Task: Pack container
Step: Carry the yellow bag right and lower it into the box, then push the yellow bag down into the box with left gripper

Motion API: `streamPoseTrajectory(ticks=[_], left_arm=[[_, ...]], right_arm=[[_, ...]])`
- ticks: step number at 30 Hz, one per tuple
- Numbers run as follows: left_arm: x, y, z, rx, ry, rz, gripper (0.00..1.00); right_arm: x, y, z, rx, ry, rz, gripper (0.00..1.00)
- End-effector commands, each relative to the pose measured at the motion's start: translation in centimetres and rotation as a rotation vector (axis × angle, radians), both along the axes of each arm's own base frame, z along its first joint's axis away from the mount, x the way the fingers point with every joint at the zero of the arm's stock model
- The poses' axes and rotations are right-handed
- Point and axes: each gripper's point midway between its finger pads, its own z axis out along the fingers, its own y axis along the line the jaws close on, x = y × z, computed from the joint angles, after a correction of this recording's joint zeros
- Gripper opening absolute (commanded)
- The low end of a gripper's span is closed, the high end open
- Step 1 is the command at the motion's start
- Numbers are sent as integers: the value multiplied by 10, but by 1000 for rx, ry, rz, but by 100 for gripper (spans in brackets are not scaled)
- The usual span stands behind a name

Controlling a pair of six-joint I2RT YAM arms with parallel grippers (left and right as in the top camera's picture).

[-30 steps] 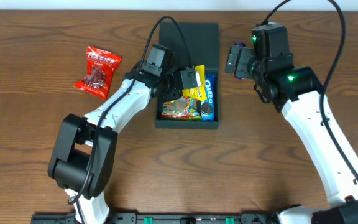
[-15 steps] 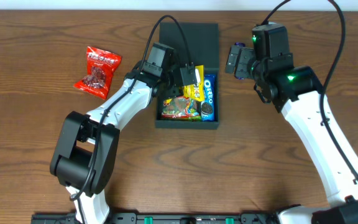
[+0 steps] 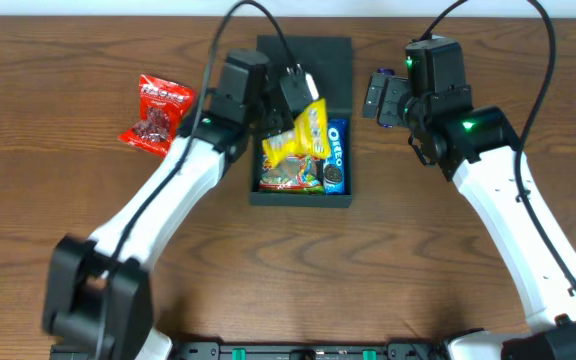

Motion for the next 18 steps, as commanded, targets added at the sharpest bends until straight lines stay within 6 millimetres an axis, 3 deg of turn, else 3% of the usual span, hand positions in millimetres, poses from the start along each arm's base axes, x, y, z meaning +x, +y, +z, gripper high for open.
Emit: streamPoseTrajectory(ticks=[1,8,11,15,16,18], left_arm=[[-3,13,23,-29,-20,60,95],[-11,46,10,35,59,154,95],[-19,40,2,-56,142,137,97],[-43,3,0,-236,277,-15,36],[-48,-6,0,-275,308,-54,6],[-55,-19,-4,-342,374,-98,6]], right_arm=[[2,-5,4,-16,-10,-8,99],[2,-5,4,-16,-10,-8,99],[2,-5,4,-16,-10,-8,99],[2,-5,4,-16,-10,-8,99],[2,-5,4,-16,-10,-8,99],[2,-5,4,-16,-10,-8,99]])
